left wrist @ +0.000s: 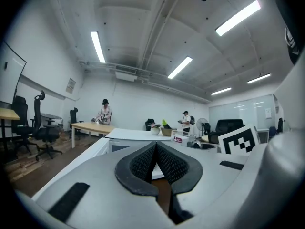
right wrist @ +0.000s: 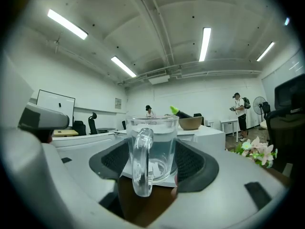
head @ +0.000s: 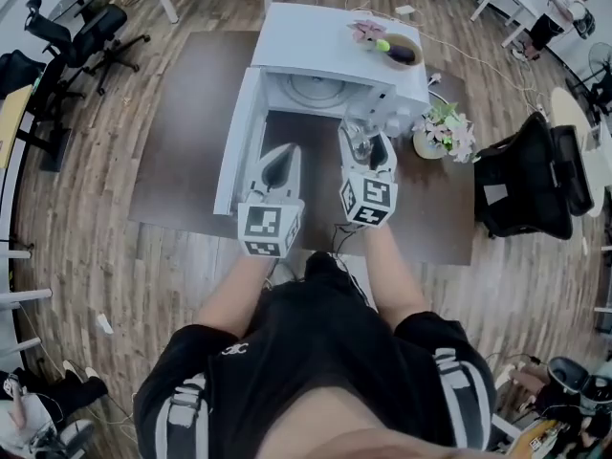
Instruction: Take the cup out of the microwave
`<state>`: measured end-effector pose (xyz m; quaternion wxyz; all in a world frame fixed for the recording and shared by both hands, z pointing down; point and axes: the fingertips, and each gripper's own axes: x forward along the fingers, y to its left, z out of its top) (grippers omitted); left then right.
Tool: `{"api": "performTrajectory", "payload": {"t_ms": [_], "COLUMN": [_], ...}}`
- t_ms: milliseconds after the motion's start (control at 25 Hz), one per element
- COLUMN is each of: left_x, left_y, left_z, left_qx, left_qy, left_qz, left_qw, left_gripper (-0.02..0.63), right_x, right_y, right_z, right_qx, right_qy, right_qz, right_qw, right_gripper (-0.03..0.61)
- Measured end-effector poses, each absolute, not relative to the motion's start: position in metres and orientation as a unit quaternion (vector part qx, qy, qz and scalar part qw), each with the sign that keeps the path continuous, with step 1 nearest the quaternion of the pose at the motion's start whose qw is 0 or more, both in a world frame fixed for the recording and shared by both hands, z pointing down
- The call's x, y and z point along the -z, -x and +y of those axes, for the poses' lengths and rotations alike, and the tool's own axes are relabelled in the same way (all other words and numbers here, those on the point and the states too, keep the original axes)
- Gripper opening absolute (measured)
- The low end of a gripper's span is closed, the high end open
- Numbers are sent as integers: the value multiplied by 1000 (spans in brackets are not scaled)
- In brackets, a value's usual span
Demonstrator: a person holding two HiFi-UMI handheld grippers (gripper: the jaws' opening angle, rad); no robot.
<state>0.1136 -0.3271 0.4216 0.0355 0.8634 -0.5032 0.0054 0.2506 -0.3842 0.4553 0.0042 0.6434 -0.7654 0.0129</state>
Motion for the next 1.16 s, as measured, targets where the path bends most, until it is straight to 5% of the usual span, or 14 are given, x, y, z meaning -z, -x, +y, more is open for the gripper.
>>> {"api": "performTrajectory", "payload": {"t_ms": [1160], "left_x": [-405], "left_y": [-116], "left_z": [-275], "left_qx": [-8], "left_qy": [-881], "left_qz": [-473], "left_qw": [-1], "left_gripper": [-3], "right_x": [-418], "right_y": [-236], "right_z": [-283], "right_qx": [28], "right_qy": [-647], "right_qz": [-762], "right_qw": [-16], "right_gripper": [305]}}
